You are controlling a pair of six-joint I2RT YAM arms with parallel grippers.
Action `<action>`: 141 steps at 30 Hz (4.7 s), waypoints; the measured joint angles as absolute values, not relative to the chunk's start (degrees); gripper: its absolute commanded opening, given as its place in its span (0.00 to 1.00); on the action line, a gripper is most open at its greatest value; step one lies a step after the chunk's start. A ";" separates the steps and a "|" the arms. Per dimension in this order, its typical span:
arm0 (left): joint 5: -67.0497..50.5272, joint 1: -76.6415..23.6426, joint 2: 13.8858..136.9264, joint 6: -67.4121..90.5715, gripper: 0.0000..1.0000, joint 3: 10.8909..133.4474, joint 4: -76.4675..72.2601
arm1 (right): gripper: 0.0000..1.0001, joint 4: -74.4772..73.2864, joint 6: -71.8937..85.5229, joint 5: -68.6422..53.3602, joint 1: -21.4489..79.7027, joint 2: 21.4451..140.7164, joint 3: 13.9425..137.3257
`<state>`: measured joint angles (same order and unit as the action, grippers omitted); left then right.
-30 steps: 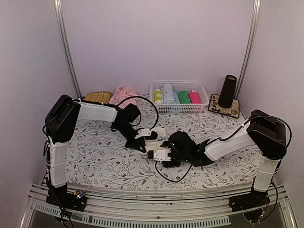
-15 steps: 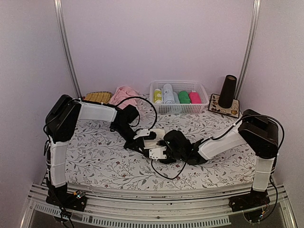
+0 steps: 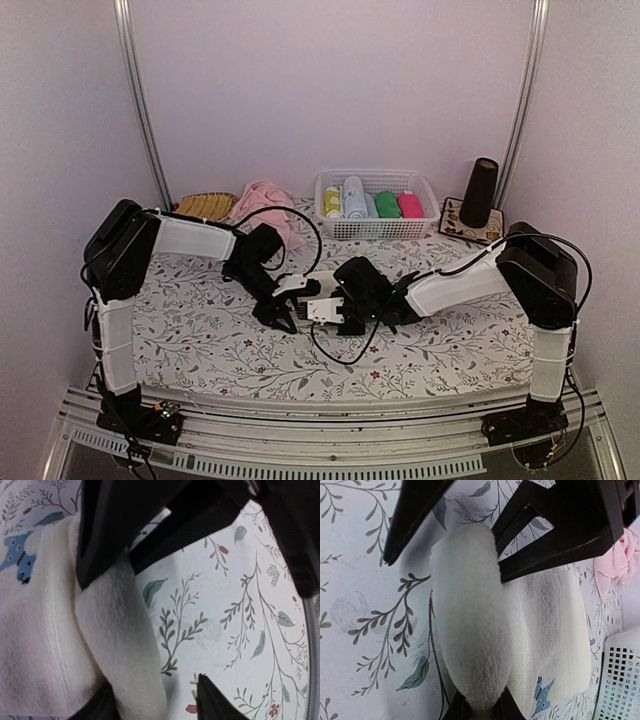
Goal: Roll the towels
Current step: Roll the towel at the center of the board.
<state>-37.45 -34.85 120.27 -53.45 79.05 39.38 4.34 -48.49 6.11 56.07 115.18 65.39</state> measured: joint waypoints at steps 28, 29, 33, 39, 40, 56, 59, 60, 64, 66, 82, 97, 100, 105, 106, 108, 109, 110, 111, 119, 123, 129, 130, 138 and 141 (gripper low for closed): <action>-15.66 -39.00 87.35 -59.44 0.77 24.56 -28.97 | 0.12 -28.75 -33.61 -23.18 48.29 127.00 92.62; -14.79 -39.46 87.46 -59.94 0.76 24.21 -30.98 | 0.12 -29.82 -33.39 -23.88 48.18 127.50 93.54; -12.21 -41.08 87.61 -61.60 0.73 23.33 -36.18 | 0.12 -33.58 -32.16 -26.68 47.79 128.44 95.61; -8.88 -43.83 90.56 -63.88 0.72 24.40 -38.00 | 0.13 -38.41 -30.85 -28.73 47.59 129.29 97.82; -8.43 -44.10 91.11 -64.12 0.72 24.80 -37.78 | 0.13 -38.89 -30.79 -28.88 47.59 129.51 98.15; -2.26 -47.09 98.98 -64.95 0.51 32.69 -31.57 | 0.14 -40.91 -30.39 -29.93 47.18 130.28 99.37; -1.39 -47.51 100.51 -64.79 0.31 33.87 -30.48 | 0.14 -40.93 -30.39 -30.17 47.09 130.37 99.37; -0.95 -47.62 101.12 -64.66 0.23 34.41 -30.02 | 0.14 -40.93 -30.39 -30.24 47.07 130.37 99.37; -0.40 -47.97 102.28 -64.12 0.00 35.68 -28.29 | 0.18 -40.93 -30.39 -30.35 46.96 130.37 99.37; -0.23 -48.10 102.32 -63.94 0.00 36.23 -27.31 | 0.30 -40.99 -30.30 -30.33 46.87 130.37 99.37; -10.41 -46.06 106.39 -56.12 0.00 55.31 2.52 | 0.75 -27.92 -29.52 -18.98 46.04 108.05 77.54; -25.85 -39.92 118.21 -52.21 0.00 77.97 30.68 | 0.72 3.16 -40.34 3.03 55.46 98.91 52.42; -29.76 -38.33 120.73 -51.59 0.00 81.62 35.07 | 0.72 7.77 -43.86 7.03 56.53 101.58 52.25; -35.05 -36.21 123.83 -51.11 0.00 85.60 40.07 | 0.71 12.16 -47.92 10.11 57.65 106.94 52.25; -35.70 -35.92 124.22 -51.13 0.00 86.06 40.80 | 0.70 12.97 -48.49 10.59 57.69 107.42 52.58; -36.69 -35.57 124.95 -51.13 0.00 86.91 42.17 | 0.68 14.09 -49.21 11.35 57.71 108.25 52.99; -37.19 -35.42 125.43 -51.16 0.00 87.53 42.94 | 0.67 14.68 -49.60 11.88 57.71 108.77 53.25; -37.63 -35.29 125.86 -51.18 0.00 88.12 43.70 | 0.66 15.09 -49.91 12.27 57.71 109.34 53.74; -38.06 -35.16 126.26 -51.18 0.00 88.66 44.31 | 0.64 15.55 -50.24 12.75 57.71 110.00 54.26; -39.62 -34.57 128.01 -51.42 0.00 91.22 47.37 | 0.16 15.38 -51.62 14.28 57.71 112.75 56.69; -40.25 -34.11 128.31 -51.40 0.26 91.50 47.94 | 0.10 11.62 -51.05 13.30 57.69 113.21 59.07; -39.59 -32.53 123.33 -51.16 0.79 83.50 42.65 | 0.10 1.32 -46.96 6.66 55.90 114.65 66.32; -38.92 -32.42 121.54 -51.05 0.83 81.36 41.39 | 0.10 0.25 -46.17 5.50 55.57 114.83 67.13; -31.94 -31.11 107.00 -49.95 0.86 64.75 26.76 | 0.10 -10.70 -40.91 -3.22 52.62 117.05 74.56; -29.71 -30.94 100.99 -50.15 0.84 55.61 16.99 | 0.10 -14.35 -39.00 -7.14 51.37 118.17 77.38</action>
<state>-29.71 -30.94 100.99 -50.15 55.61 16.99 -14.35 -39.00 -7.14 51.37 118.17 77.38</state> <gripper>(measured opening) 0.857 0.139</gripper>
